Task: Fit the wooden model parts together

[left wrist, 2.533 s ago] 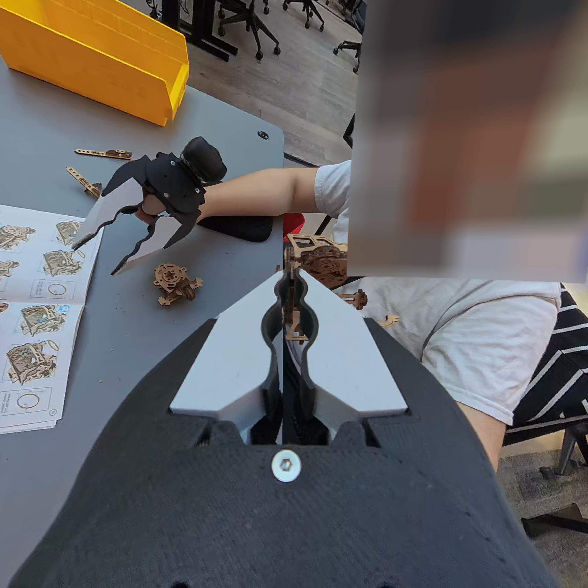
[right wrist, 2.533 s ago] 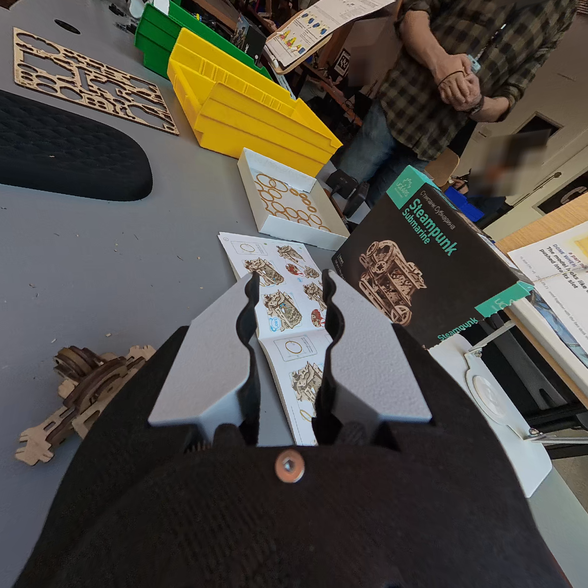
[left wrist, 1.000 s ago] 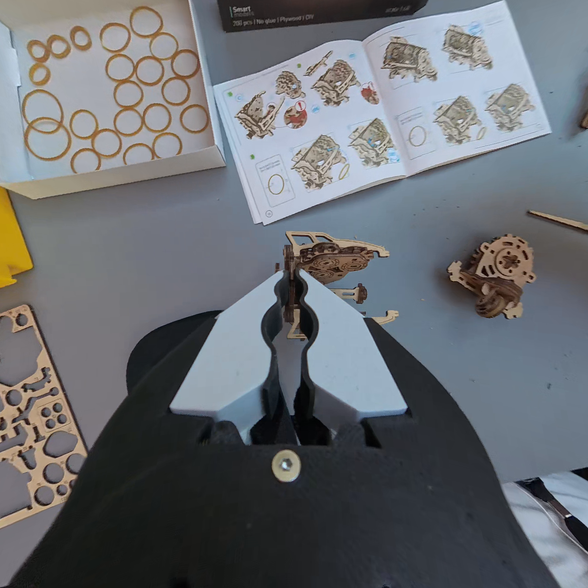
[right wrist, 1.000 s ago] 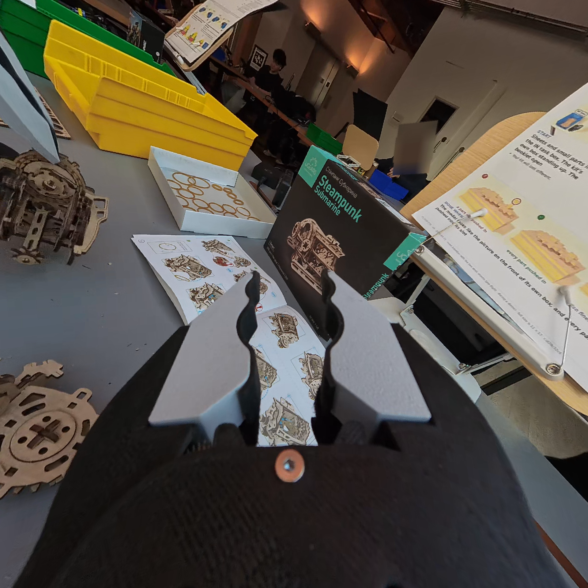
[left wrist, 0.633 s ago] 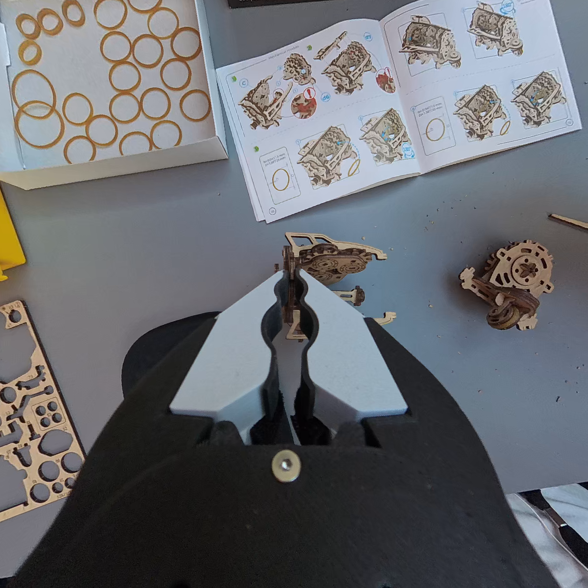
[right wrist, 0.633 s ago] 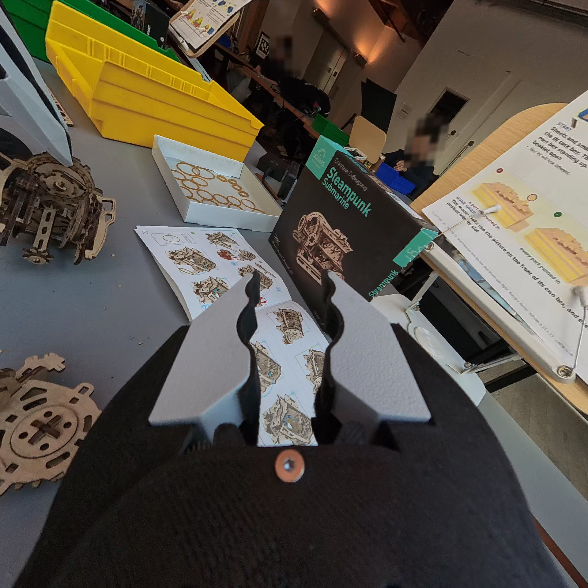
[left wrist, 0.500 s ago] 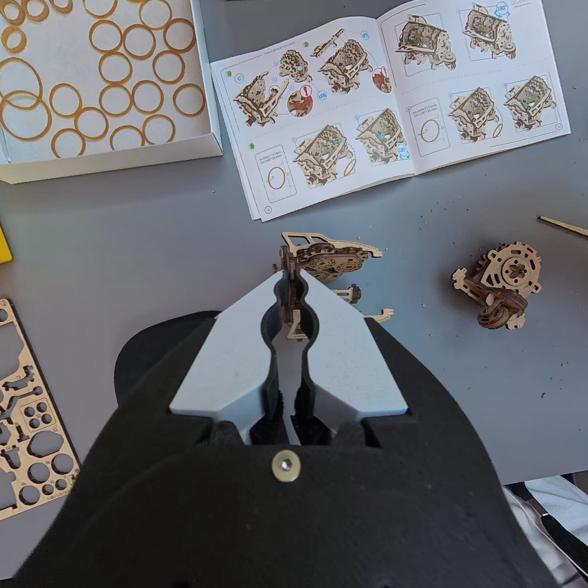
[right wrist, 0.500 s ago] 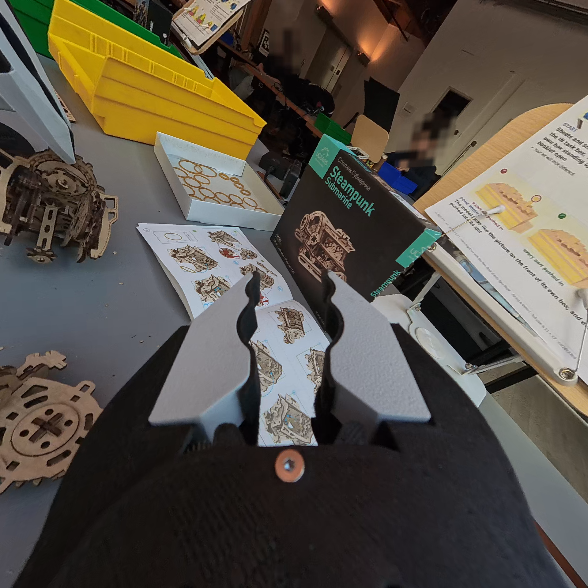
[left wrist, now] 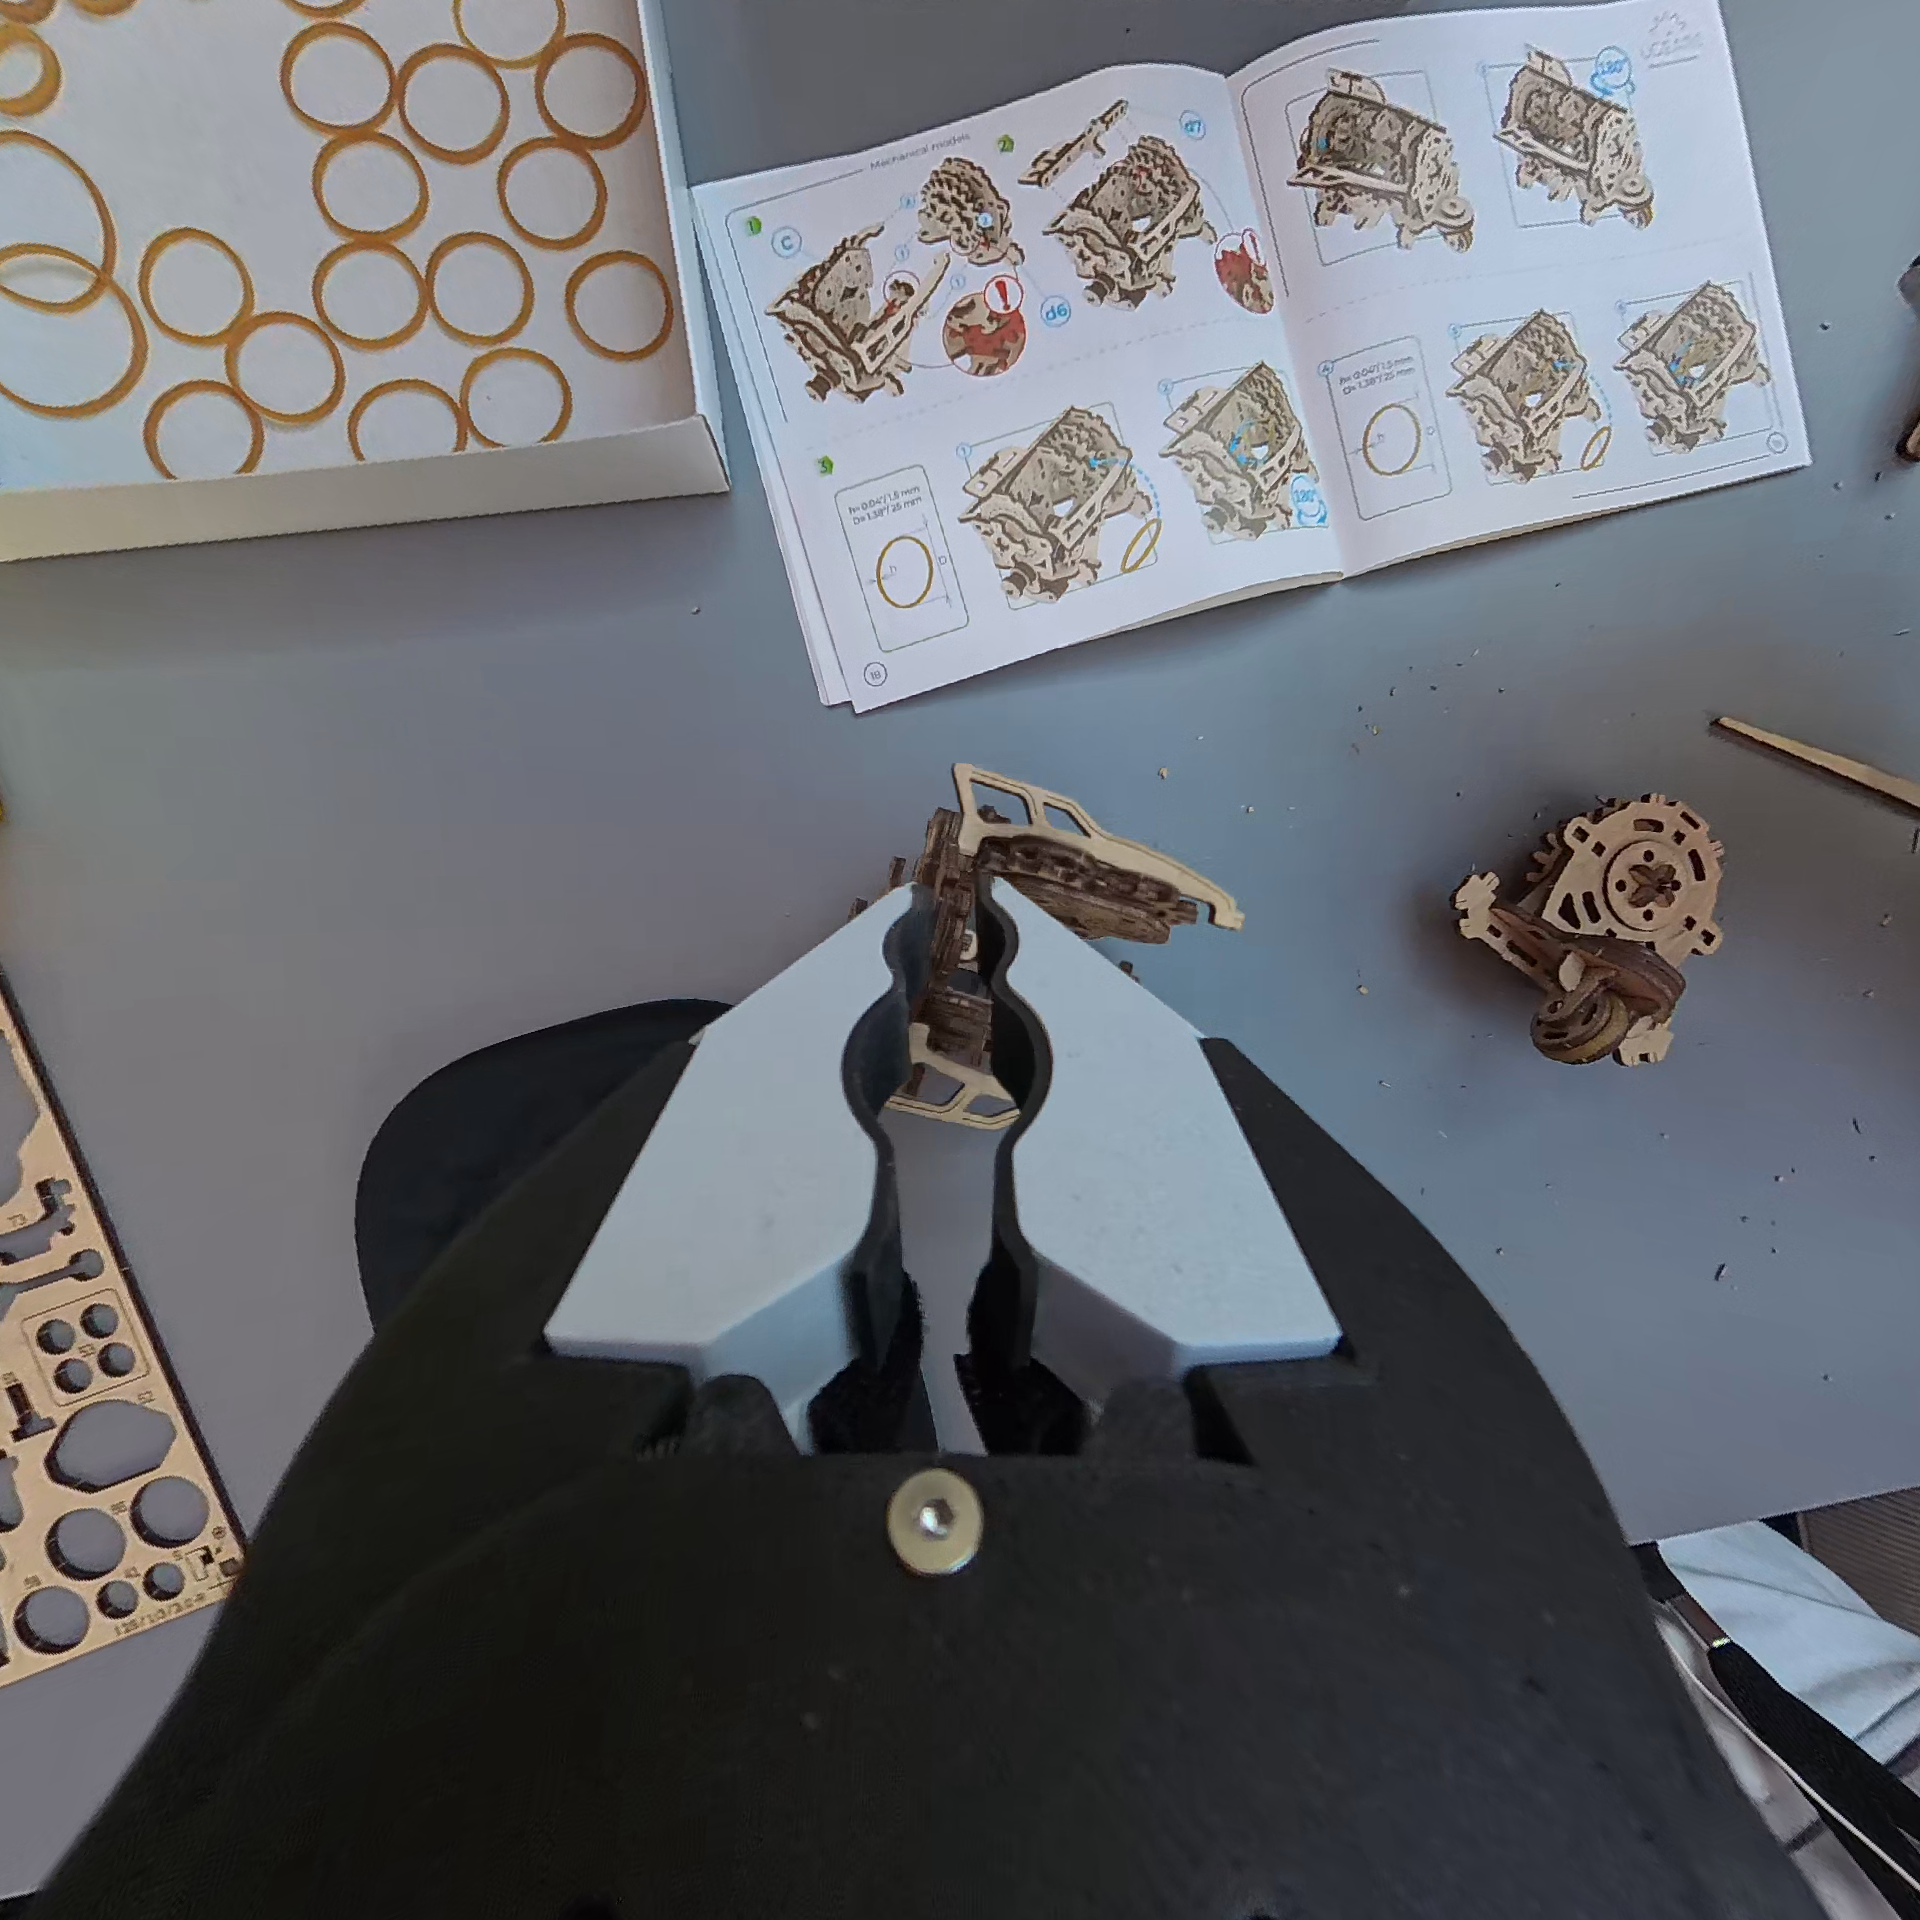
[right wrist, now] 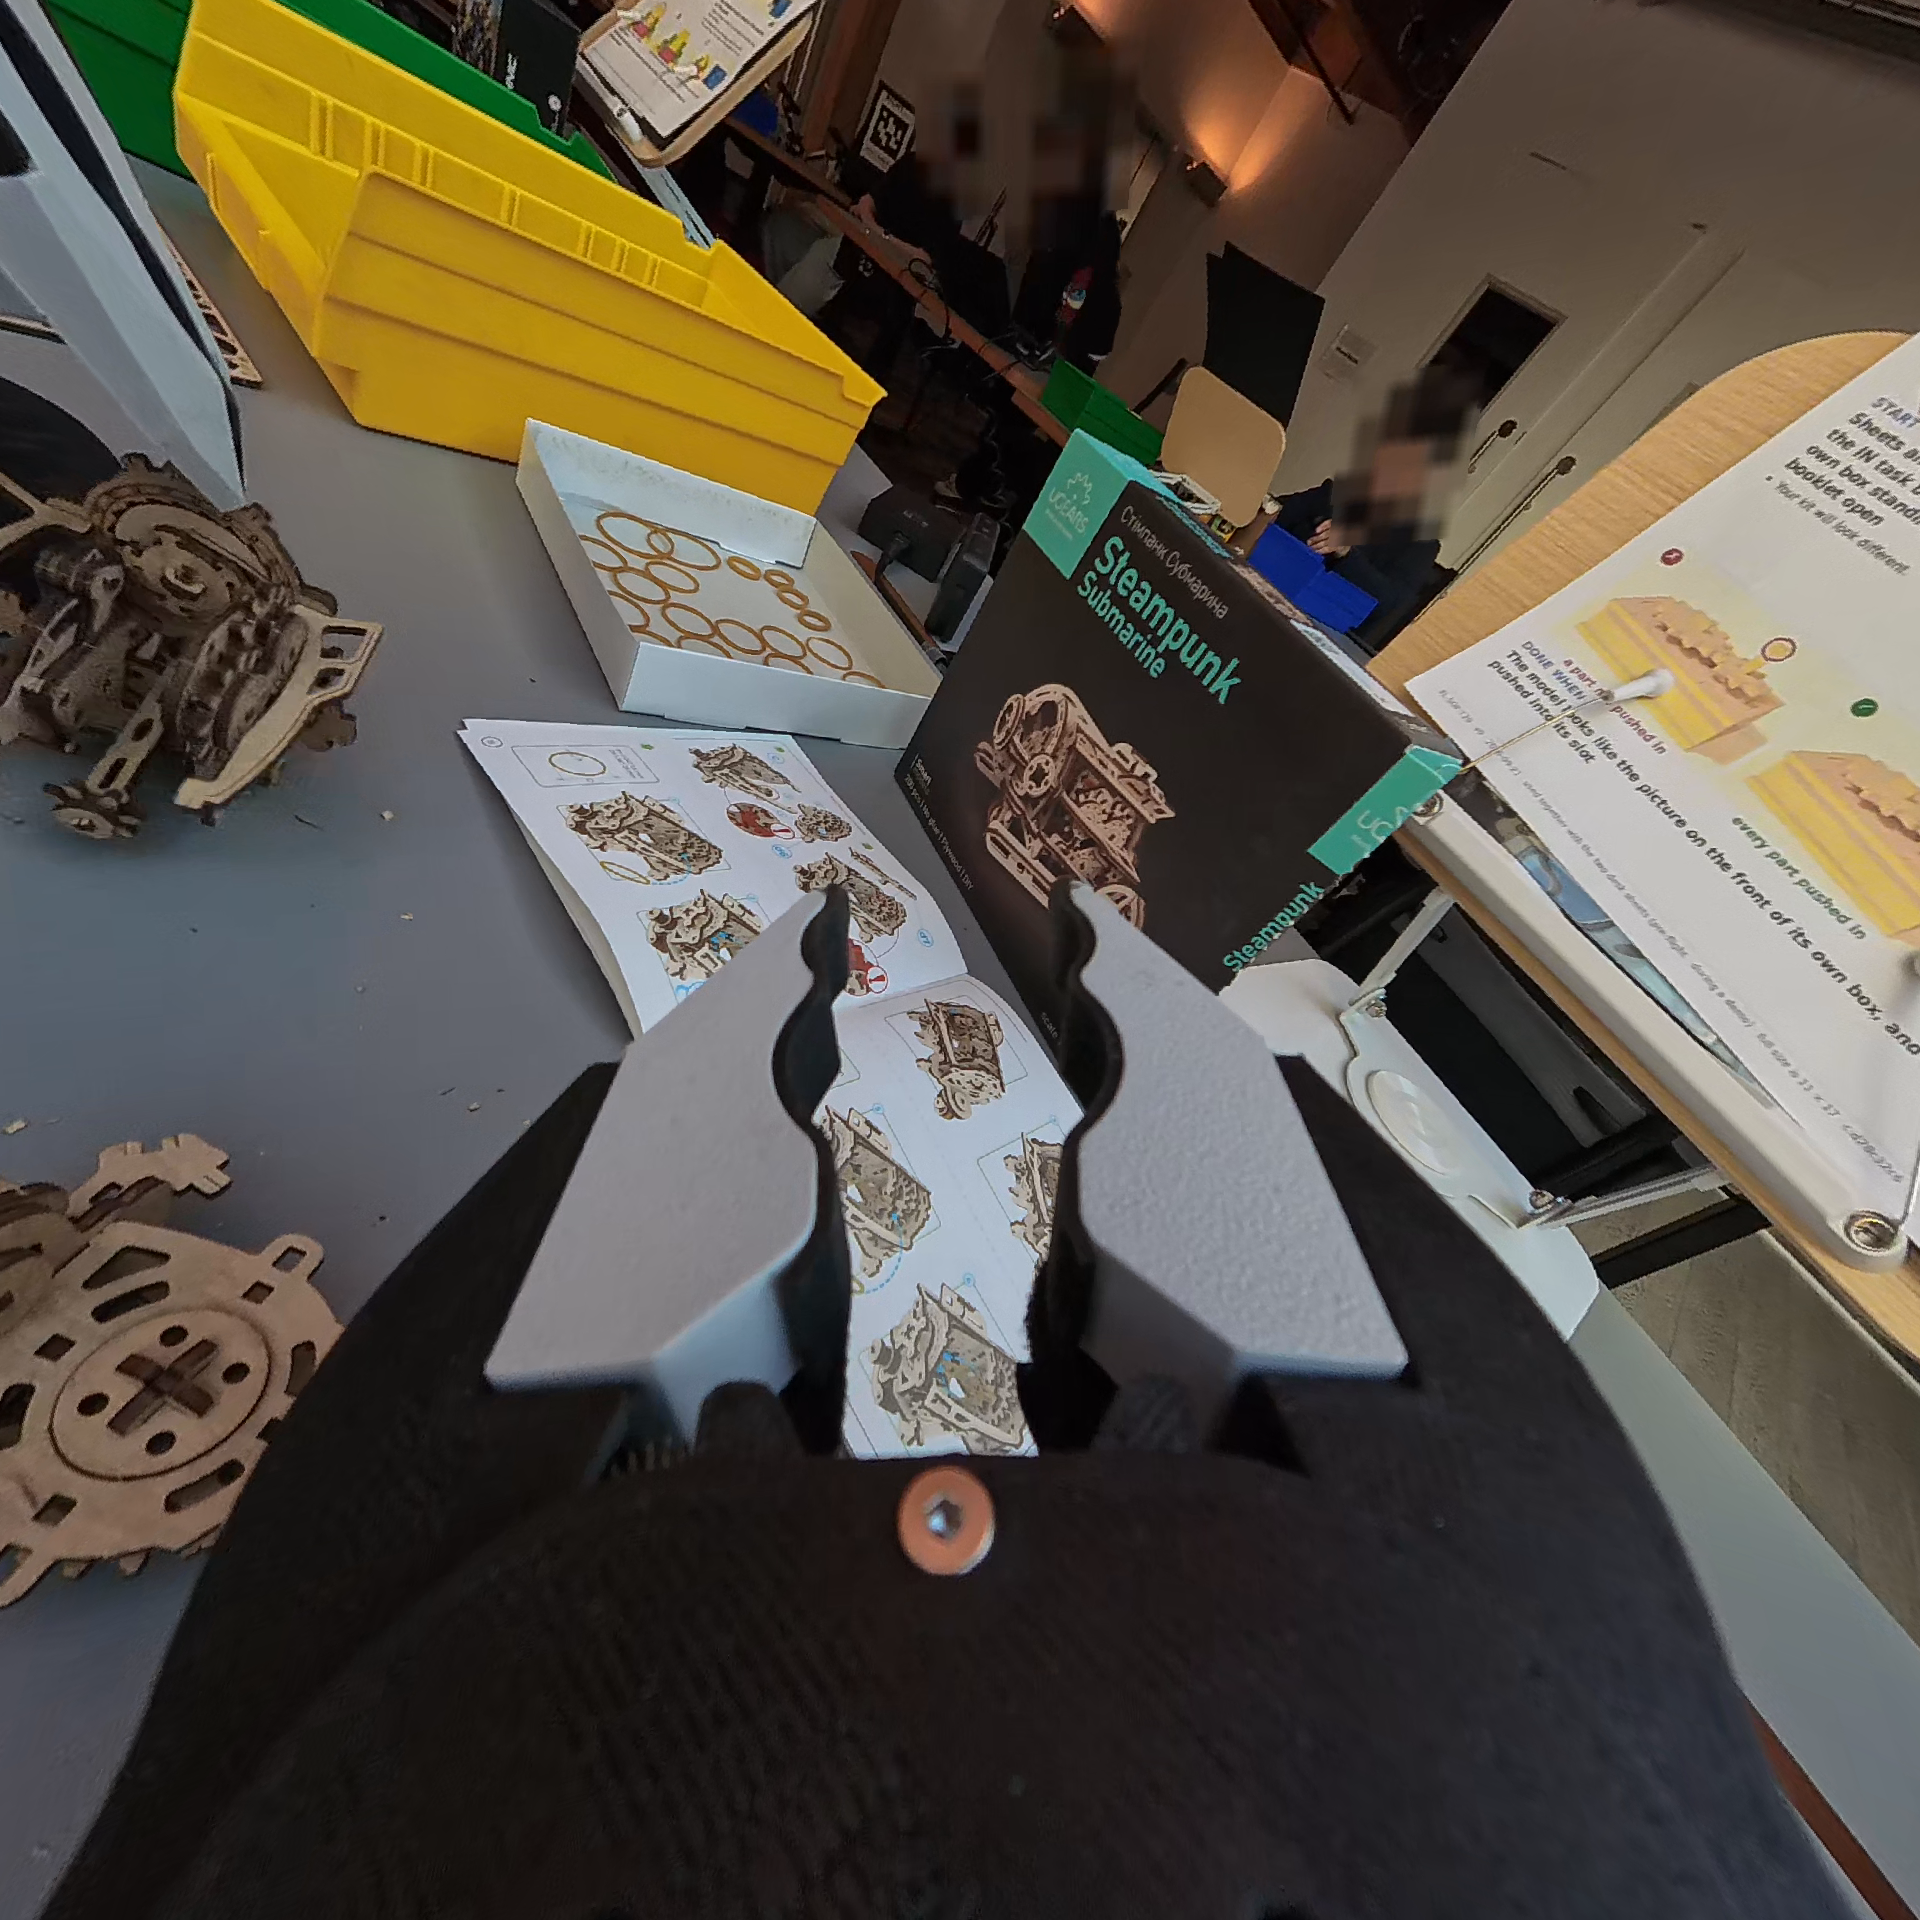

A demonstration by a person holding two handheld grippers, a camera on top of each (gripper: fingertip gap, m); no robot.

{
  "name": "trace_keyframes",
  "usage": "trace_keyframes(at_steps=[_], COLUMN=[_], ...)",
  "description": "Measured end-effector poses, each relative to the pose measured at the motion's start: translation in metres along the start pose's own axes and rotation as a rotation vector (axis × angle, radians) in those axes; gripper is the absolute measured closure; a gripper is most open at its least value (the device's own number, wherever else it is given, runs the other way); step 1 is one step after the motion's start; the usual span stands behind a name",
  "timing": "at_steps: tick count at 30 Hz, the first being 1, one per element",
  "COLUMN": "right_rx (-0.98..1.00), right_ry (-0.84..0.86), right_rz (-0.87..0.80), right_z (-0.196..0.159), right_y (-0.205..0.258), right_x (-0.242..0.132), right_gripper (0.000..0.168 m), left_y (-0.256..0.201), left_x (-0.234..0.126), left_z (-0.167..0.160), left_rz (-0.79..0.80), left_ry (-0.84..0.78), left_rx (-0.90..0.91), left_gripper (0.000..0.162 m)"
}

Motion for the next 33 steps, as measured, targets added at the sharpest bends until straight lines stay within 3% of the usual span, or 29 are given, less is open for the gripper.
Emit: trace_keyframes(at_steps=[17,27,30,33], right_rx=[-0.001,-0.013,-0.055,-0.072], right_ry=[-0.001,-0.014,0.019,0.072], right_rz=[0.01,0.012,0.053,0.207], right_z=[0.0,0.006,0.012,0.017], right_y=[0.002,0.001,0.008,0.032], right_x=[0.001,-0.003,-0.011,-0.029], right_gripper=[0.13,0.126,0.122,0.124], left_y=[-0.004,-0.002,-0.012,-0.015], left_x=[-0.021,-0.061,-0.07,-0.073], left_z=[0.001,-0.01,-0.022,-0.037], left_rz=[-0.075,-0.14,-0.192,-0.22], left_ry=[-0.098,-0.341,-0.407,-0.418], left_rx=[0.011,0.049,0.102,0.137], left_gripper=[0.154,0.151,0.151,0.151])
Point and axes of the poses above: each gripper's, where its closed fingertips meet, x out along the fingers, z out of its top, y = z × x across the jaws, the point moved 4 cm from there along -x, back along the fingers, and after that the axes turned 5 degrees about -y, right-handed, at the moved point
